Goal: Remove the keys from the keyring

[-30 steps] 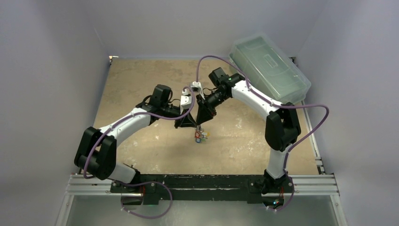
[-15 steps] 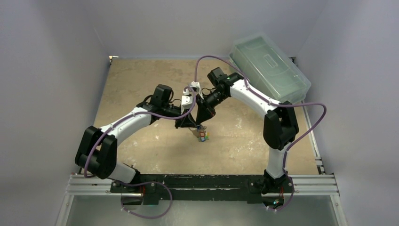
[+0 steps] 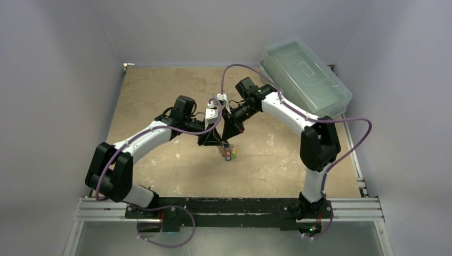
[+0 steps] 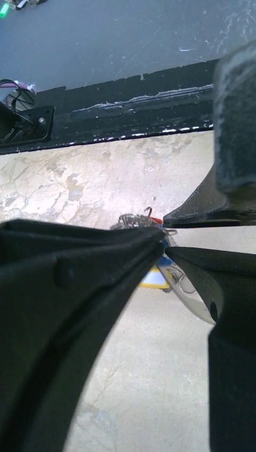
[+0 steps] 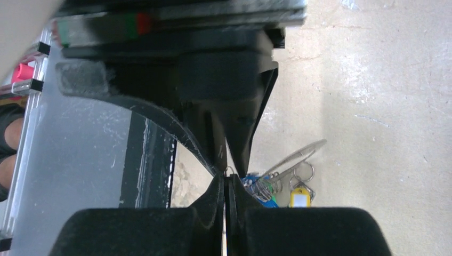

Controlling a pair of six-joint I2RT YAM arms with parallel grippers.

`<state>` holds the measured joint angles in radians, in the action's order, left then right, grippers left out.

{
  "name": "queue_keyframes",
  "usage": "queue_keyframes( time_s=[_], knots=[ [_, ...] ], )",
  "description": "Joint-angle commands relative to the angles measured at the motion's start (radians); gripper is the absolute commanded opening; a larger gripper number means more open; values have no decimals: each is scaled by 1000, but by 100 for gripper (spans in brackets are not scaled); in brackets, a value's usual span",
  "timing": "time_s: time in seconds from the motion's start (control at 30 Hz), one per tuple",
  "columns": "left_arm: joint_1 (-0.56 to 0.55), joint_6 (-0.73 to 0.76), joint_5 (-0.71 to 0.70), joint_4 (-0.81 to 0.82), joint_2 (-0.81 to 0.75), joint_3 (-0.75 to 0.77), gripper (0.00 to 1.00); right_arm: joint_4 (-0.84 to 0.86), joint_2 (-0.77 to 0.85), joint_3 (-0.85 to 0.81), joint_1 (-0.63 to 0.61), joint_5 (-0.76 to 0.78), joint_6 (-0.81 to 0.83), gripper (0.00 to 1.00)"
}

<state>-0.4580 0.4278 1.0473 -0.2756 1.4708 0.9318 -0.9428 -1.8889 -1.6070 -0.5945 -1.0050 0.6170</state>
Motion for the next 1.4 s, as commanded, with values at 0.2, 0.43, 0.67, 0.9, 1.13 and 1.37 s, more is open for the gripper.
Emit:
queue_keyframes(
  time_s=[0.2, 0.43, 0.67, 0.9, 1.13, 1.37],
  knots=[
    [158, -27, 83, 17, -67, 12, 35, 387, 161, 196, 38, -89, -152, 0],
    [161, -183, 122, 224, -125, -70, 34, 727, 228, 359, 41, -146, -352, 0],
    [117, -130, 104, 179, -115, -89, 34, 1021, 254, 476, 41, -177, -539, 0],
    [103, -67, 103, 140, -101, -93, 33, 1124, 253, 527, 43, -187, -609, 0],
    [95, -28, 101, 124, -72, -94, 22, 1166, 249, 536, 48, -198, -663, 0],
    [85, 17, 100, 97, -67, -101, 0, 1180, 248, 539, 58, -196, -675, 0]
  ],
)
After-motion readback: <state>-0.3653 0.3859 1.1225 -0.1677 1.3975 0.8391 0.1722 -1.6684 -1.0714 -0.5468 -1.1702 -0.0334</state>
